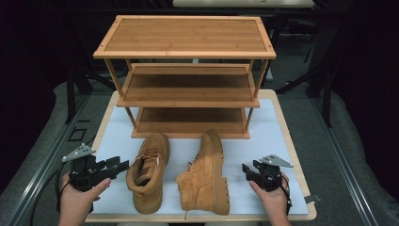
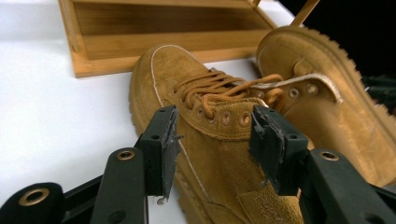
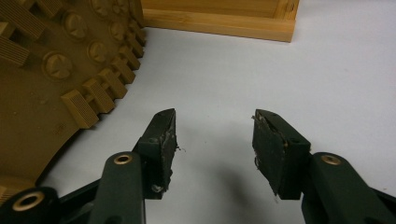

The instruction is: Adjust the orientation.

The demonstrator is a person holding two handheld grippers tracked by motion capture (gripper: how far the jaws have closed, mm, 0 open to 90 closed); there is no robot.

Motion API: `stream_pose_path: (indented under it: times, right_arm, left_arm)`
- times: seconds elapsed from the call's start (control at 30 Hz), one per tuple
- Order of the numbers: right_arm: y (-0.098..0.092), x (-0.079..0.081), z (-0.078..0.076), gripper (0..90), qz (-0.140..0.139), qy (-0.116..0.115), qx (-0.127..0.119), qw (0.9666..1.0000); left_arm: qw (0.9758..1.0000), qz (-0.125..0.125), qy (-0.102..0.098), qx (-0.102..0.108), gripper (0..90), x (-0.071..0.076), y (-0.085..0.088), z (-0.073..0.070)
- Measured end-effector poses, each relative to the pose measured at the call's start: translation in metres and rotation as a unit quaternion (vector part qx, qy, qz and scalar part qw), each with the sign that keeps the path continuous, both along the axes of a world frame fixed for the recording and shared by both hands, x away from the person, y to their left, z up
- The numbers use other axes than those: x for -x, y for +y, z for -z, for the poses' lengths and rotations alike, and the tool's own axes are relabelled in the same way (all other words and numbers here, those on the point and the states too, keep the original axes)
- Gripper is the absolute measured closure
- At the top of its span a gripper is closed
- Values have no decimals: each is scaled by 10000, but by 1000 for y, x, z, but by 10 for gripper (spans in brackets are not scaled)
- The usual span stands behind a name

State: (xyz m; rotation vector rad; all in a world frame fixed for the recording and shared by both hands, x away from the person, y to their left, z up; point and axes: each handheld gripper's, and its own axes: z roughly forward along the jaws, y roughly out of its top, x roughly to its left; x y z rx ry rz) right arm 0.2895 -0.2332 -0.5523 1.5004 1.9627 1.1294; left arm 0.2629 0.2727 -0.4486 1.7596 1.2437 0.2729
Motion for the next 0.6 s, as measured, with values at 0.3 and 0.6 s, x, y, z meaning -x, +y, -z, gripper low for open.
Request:
stream_pose_path:
  times: [0.3, 0.6]
  right_arm:
    - [-3, -1, 1, 491, 15, 49, -123, 9999]
    - [-3, -1, 2, 488, 49, 46, -134, 9999]
  left_arm:
    - [9996, 206, 176, -35, 452, 5, -8, -1]
    - [9978, 398, 320, -425, 602, 3, -29, 11]
